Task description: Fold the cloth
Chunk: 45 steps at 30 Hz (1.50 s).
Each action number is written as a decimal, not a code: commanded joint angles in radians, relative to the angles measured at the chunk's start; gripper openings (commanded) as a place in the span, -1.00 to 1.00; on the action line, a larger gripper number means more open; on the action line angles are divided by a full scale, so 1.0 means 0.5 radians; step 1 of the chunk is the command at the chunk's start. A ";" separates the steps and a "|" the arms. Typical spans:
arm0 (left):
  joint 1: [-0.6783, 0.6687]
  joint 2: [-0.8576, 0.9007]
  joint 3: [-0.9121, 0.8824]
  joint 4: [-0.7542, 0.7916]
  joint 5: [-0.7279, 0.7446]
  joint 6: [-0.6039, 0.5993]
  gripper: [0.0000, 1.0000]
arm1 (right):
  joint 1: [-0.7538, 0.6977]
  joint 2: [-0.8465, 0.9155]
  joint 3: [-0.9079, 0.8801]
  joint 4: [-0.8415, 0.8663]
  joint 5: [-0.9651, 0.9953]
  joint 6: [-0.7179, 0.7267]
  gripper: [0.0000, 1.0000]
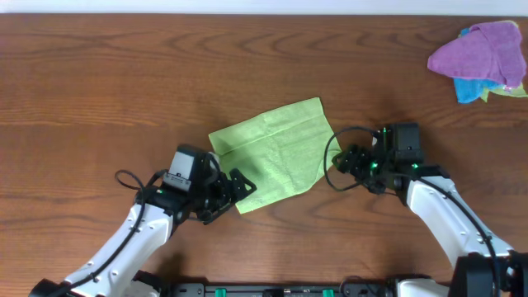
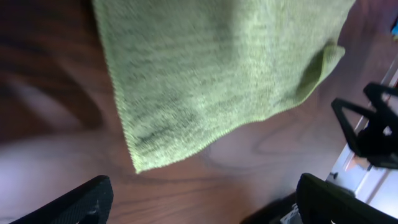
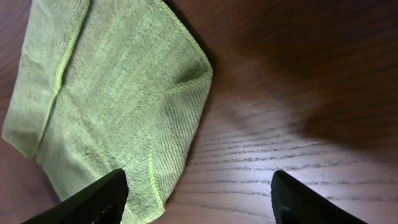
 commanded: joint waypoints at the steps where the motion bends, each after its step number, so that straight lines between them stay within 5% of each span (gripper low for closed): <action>1: -0.065 -0.012 -0.006 0.009 -0.096 -0.022 0.90 | -0.013 0.056 -0.009 0.047 -0.026 0.065 0.48; 12: -0.096 0.017 -0.008 -0.011 -0.232 -0.040 0.91 | -0.012 0.150 -0.009 0.142 -0.053 0.130 0.47; 40: -0.315 0.250 -0.022 0.288 -0.530 -0.657 1.00 | 0.017 0.368 -0.009 0.375 -0.098 0.235 0.45; 45: -0.334 0.287 -0.022 0.352 -0.575 -0.729 0.68 | 0.060 0.378 -0.009 0.428 -0.089 0.252 0.45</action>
